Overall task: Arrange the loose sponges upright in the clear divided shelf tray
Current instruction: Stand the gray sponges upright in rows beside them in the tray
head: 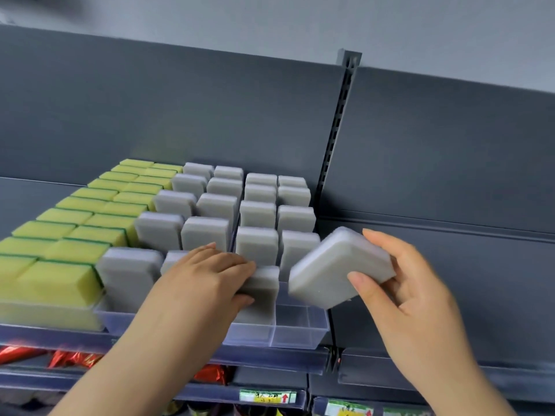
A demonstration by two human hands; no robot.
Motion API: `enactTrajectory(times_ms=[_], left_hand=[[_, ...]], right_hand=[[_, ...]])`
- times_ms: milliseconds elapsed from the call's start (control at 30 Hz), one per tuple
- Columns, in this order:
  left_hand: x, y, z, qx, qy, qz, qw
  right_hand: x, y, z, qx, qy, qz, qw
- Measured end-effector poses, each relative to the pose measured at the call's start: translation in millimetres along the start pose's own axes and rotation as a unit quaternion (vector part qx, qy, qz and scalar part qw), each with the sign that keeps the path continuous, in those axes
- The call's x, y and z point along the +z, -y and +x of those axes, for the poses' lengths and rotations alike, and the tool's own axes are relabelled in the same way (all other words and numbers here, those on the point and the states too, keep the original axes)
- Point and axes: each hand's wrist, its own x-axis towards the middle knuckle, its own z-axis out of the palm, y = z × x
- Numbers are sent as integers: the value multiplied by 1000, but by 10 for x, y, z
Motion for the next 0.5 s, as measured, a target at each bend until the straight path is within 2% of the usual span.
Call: enactTrajectory(times_ms=[133, 267, 500], left_hand=[[-12, 1, -23, 9, -5, -10, 1000], [-2, -12, -28, 5, -44, -19, 999], [31, -43, -74, -25, -71, -63, 995]], right_hand=[[43, 18, -7, -22, 9, -46, 999], [82, 31, -29, -34, 42, -83, 995], [173, 28, -56, -46, 61, -117, 990]])
